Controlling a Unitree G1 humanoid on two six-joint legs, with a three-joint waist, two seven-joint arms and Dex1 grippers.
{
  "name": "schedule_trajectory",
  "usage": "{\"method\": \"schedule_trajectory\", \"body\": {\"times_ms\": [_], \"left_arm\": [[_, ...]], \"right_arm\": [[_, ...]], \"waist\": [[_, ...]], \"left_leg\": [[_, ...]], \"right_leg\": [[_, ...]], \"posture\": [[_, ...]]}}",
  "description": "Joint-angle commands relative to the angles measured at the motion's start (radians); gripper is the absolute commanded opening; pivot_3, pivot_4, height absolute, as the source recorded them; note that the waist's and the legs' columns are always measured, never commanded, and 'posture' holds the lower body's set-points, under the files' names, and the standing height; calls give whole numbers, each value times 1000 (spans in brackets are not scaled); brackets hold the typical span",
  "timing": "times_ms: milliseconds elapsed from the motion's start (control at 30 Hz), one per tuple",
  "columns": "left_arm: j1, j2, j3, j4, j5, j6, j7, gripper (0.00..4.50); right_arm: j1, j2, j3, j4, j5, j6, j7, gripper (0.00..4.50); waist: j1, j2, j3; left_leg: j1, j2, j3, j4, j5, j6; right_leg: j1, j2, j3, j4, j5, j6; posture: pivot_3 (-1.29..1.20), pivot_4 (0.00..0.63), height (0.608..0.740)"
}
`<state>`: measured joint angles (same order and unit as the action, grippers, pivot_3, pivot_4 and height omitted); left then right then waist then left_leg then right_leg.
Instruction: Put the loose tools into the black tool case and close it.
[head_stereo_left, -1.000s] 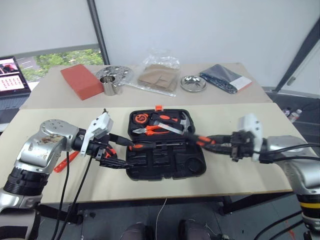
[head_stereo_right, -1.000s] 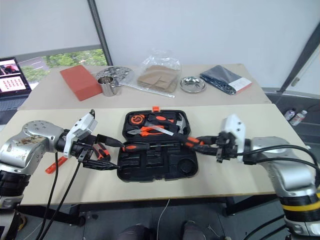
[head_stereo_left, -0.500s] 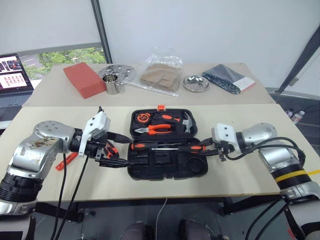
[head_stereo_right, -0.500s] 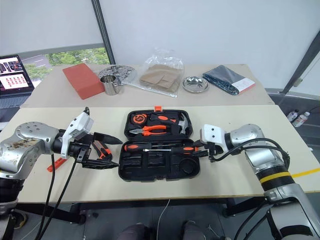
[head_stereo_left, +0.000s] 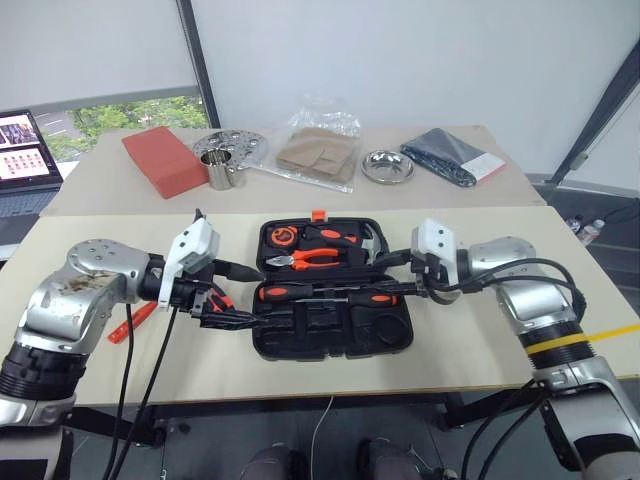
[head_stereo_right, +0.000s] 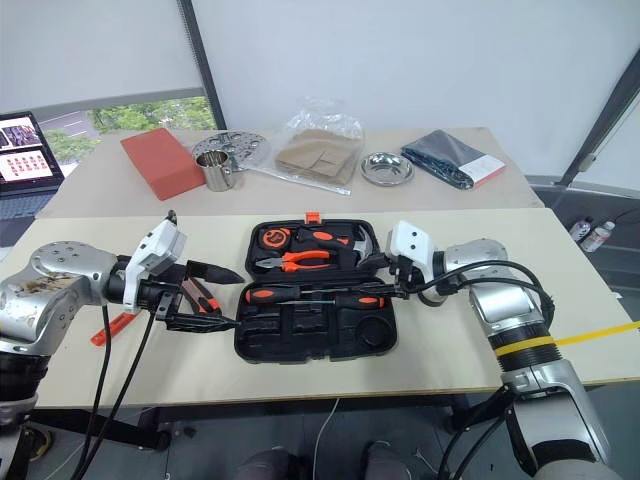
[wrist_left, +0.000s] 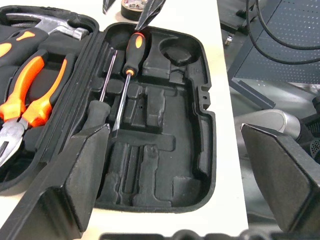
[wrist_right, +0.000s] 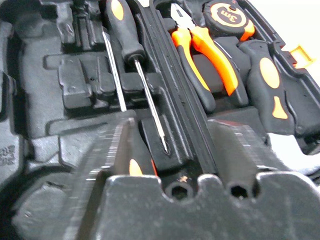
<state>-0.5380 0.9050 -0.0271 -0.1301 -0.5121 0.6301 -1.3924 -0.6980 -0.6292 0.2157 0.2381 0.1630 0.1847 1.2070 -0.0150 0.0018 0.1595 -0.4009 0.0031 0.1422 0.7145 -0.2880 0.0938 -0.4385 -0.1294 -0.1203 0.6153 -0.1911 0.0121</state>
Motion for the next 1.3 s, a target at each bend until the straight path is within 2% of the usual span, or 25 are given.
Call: {"method": "schedule_trajectory", "body": {"times_ms": [33,100,233,333,500,633,833,933,1067,1100,1167,1300], "left_arm": [[-27,-3,-2,9,1,-21,-1,4500],[-34,-6,-8,19,5,-26,-2,4500],[-48,-11,-16,39,12,-37,2,4500],[-45,-8,-16,44,17,-43,9,4500],[-7,7,15,42,22,-44,33,4500],[89,45,125,17,-9,8,100,4500],[463,85,499,-53,-15,60,196,4500],[658,68,687,-30,26,28,216,4500],[830,62,840,32,56,-19,204,4500],[855,67,851,59,71,-41,201,4500],[862,86,832,110,94,-83,202,4500],[748,154,689,244,160,-153,223,4500]], "right_arm": [[-2,33,34,-35,-46,-9,-37,728],[-3,61,63,-50,-70,24,-59,31],[21,58,194,-32,-239,9,-98,31],[46,60,205,-49,-258,-3,-106,31],[34,89,108,-109,-160,21,-100,31],[-12,124,-58,-220,84,191,-64,31],[-42,14,-162,-451,384,490,51,1754],[-35,-22,-183,-516,474,564,68,2817],[-10,-55,-172,-565,509,572,80,4218],[-5,-56,-168,-570,512,571,76,4375],[-1,-54,-163,-570,514,567,66,4375],[2,-42,-156,-570,504,554,41,4375]], "waist": [[-2,0,0],[-3,0,0],[-2,0,0],[0,-2,-2],[-3,-3,-2],[-11,-3,-1],[-16,-2,0],[-18,-4,0],[-7,-4,0],[-3,-4,0],[8,-4,1],[30,-6,0]], "left_leg": [[0,0,0,0,0,0],[1,0,0,0,0,0],[1,0,0,0,0,-1],[2,0,0,0,0,-1],[3,0,0,-1,0,-1],[2,0,0,-1,1,-2],[2,1,-3,-3,1,-3],[3,3,-5,-3,-1,-6],[4,6,-5,-3,-7,-17],[4,6,-5,-3,-8,-17],[4,6,-4,-3,-8,-18],[2,5,-4,-2,-8,-19]], "right_leg": [[0,0,0,0,0,0],[0,0,0,1,-1,0],[-1,0,0,3,-1,0],[1,0,0,3,-2,0],[1,0,0,3,-2,0],[-1,0,1,4,-2,-2],[-2,-1,0,7,-2,-3],[-2,-2,-1,7,-4,-5],[-3,-6,-2,8,-4,-7],[-3,-6,-2,8,-5,-7],[-3,-8,-3,8,-5,-8],[-12,-10,-3,9,-3,-11]], "posture": [[0,150,734],[0,150,734],[0,150,734],[0,150,734],[0,150,734],[0,150,734],[0,150,734],[0,150,734],[0,150,734],[0,150,734],[0,150,734],[0,150,734]]}}
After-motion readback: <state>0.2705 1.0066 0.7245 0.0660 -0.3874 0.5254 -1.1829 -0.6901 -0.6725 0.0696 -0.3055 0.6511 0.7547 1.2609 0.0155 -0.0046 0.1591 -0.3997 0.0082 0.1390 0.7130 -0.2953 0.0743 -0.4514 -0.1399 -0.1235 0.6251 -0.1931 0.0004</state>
